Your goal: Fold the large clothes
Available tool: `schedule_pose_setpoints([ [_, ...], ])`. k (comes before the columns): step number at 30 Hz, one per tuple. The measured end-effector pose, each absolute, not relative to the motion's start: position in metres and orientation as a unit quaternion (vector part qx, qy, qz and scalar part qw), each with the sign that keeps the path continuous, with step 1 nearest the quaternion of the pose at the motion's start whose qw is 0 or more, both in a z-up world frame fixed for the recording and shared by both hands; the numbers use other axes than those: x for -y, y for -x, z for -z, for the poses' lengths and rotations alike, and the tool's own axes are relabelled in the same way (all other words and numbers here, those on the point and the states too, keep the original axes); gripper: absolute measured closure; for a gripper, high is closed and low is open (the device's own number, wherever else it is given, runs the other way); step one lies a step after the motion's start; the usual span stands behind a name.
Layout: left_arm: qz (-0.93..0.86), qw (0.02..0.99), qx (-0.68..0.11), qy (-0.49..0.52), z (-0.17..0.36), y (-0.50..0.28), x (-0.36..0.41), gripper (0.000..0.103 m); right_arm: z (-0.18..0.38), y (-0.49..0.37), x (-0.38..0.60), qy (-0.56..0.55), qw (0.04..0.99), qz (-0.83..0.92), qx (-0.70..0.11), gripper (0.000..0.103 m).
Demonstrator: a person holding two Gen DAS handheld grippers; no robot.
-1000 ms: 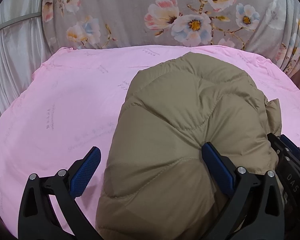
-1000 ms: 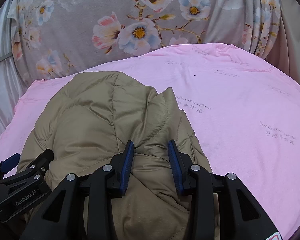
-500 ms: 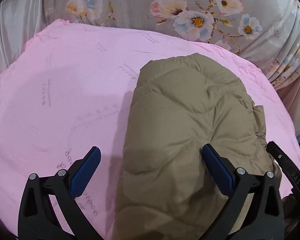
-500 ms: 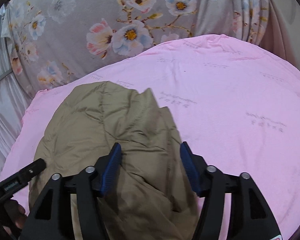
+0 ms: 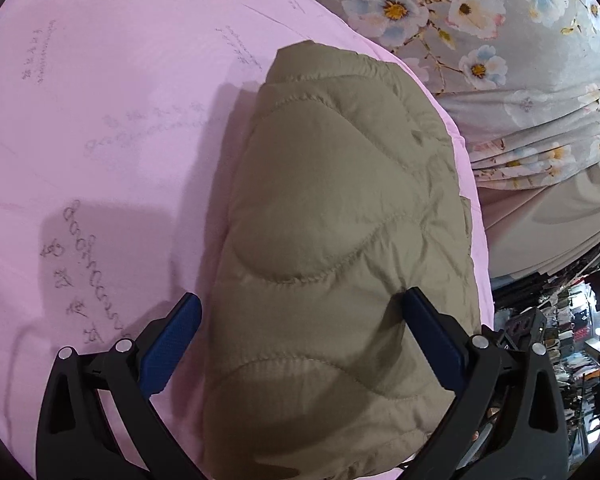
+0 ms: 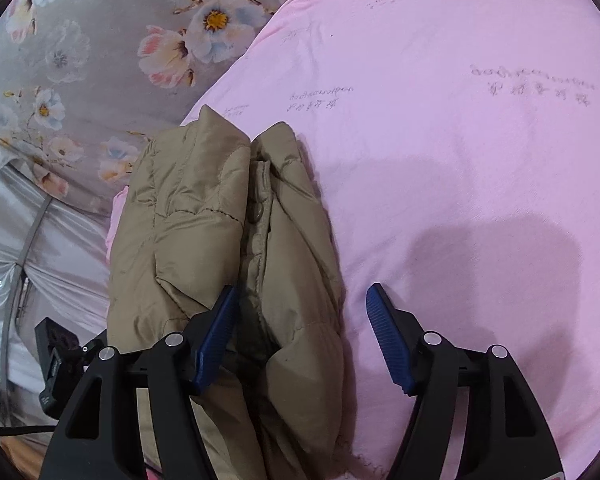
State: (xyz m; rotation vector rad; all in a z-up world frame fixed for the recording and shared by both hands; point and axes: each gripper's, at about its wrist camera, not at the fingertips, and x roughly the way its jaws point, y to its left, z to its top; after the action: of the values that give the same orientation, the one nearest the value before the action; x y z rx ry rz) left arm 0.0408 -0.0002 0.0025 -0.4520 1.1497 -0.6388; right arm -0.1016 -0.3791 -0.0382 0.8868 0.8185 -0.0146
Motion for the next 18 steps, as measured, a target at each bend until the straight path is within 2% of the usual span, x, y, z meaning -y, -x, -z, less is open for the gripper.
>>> schedule_pose_setpoints([
  [9, 0.306, 0.753, -0.539, 0.221, 0.001, -0.051, 0.002, 0.005, 0.045, 0.096, 0.358, -0.477, 0.783, -0.087, -0.388, 0.037],
  [17, 0.301, 0.769, -0.524, 0.210, 0.001, -0.055, -0.005, 0.005, 0.049, 0.073, 0.325, -0.461, 0.775, -0.126, -0.413, 0.037],
  [18, 0.300, 0.773, -0.521, 0.202, 0.001, -0.054, -0.002, 0.005, 0.049, 0.070, 0.323, -0.461, 0.774, -0.130, -0.413, 0.040],
])
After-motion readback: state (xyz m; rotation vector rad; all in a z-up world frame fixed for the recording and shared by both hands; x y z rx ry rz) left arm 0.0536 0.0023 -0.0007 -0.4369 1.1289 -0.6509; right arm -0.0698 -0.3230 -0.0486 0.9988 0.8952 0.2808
